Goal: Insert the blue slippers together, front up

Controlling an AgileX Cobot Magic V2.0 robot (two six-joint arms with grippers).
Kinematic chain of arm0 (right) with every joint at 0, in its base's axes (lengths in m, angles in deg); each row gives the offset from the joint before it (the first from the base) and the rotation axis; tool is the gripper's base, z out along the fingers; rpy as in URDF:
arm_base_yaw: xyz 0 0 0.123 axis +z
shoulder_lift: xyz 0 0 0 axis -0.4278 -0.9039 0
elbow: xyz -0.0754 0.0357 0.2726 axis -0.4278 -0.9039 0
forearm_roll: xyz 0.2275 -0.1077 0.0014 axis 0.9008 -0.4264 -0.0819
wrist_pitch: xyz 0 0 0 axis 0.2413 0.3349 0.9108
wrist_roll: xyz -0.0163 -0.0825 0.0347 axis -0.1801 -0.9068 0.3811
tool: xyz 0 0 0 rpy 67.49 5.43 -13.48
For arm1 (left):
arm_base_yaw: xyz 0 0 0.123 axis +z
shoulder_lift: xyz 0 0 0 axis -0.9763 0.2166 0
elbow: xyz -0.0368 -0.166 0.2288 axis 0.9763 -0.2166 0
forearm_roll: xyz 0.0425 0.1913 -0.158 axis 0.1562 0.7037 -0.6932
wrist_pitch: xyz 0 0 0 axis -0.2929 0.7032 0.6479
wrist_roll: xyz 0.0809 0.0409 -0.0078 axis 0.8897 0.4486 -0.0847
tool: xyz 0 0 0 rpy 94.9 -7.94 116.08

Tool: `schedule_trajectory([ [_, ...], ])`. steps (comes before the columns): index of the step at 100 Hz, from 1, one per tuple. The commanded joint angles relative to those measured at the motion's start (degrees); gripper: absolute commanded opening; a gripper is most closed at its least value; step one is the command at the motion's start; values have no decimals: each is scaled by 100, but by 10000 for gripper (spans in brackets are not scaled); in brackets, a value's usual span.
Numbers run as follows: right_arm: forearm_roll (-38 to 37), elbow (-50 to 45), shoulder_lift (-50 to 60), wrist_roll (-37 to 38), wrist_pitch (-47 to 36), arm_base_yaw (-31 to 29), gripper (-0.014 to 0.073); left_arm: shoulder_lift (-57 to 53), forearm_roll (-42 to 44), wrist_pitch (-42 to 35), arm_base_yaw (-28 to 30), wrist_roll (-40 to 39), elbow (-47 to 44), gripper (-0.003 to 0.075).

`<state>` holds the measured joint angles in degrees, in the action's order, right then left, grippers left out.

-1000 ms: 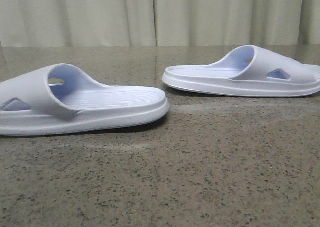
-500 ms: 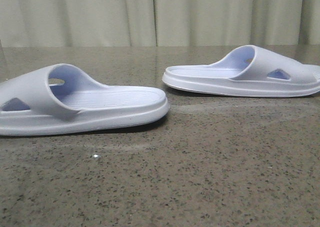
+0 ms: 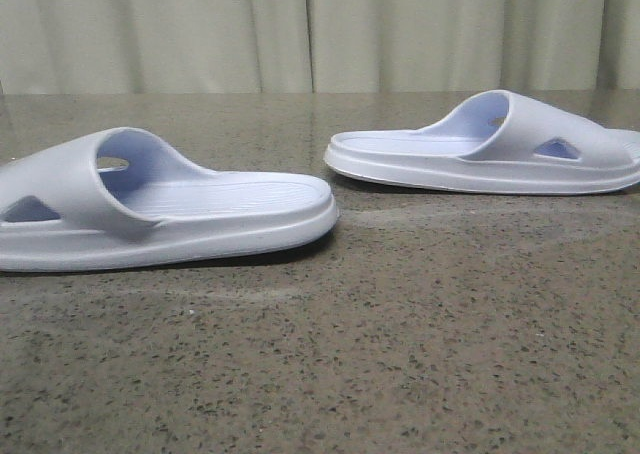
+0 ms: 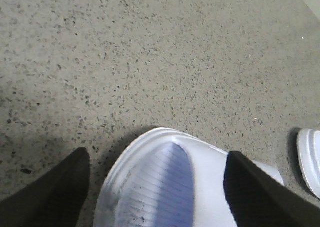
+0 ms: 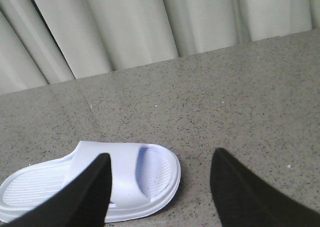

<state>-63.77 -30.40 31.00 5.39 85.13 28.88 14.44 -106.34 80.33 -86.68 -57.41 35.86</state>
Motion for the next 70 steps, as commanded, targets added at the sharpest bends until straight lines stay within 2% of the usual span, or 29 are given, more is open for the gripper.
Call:
schedule_trajectory([
  [1,10,204,-56,-26,-511,-41,373,-58,-53,-222,96,-31,207,496],
  [22,20,204,-56,-26,-511,-41,373,-58,0,-161,265,-31,107,496],
  [70,46,204,-56,-26,-511,-41,373,-58,-76,-94,255,-31,-4,496],
])
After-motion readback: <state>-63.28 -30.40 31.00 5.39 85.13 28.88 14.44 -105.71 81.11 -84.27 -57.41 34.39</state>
